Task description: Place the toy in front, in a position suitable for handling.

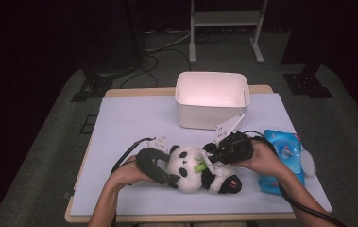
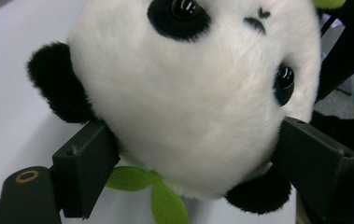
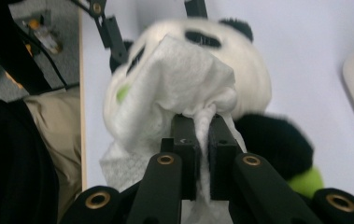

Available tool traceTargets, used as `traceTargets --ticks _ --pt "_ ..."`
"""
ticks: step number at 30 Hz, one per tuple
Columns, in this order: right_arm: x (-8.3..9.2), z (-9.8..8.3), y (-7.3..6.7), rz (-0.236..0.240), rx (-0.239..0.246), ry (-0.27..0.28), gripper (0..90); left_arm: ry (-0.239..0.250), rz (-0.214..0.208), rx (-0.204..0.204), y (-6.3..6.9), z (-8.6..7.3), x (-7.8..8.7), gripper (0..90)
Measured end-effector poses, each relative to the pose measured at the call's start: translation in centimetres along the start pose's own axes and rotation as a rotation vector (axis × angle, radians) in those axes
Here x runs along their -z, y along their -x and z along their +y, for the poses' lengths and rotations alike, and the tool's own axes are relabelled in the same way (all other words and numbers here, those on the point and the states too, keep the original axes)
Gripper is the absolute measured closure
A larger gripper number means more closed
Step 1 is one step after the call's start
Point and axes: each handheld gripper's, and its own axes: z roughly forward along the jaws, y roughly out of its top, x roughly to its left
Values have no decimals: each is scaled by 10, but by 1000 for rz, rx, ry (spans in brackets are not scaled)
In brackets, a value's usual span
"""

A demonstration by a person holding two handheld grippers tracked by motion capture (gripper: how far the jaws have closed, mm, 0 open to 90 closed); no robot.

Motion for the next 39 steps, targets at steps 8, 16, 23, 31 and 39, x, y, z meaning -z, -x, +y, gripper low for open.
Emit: traceTargets --ticks 8,16,23,31,39 --pt "-3 13 -9 -8 36 -43 844 1 25 -29 12 12 1 168" --pt "-2 -10 -8 9 -7 -40 845 3 8 -31 13 12 2 168" --pt "0 -19 -13 0 7 -19 848 8 -6 -33 11 11 3 131" --pt "7 -30 -10 11 -20 9 849 5 -28 -38 11 14 -1 108" --pt "14 -38 -6 6 -40 40 849 44 -32 -45 16 24 0 169"
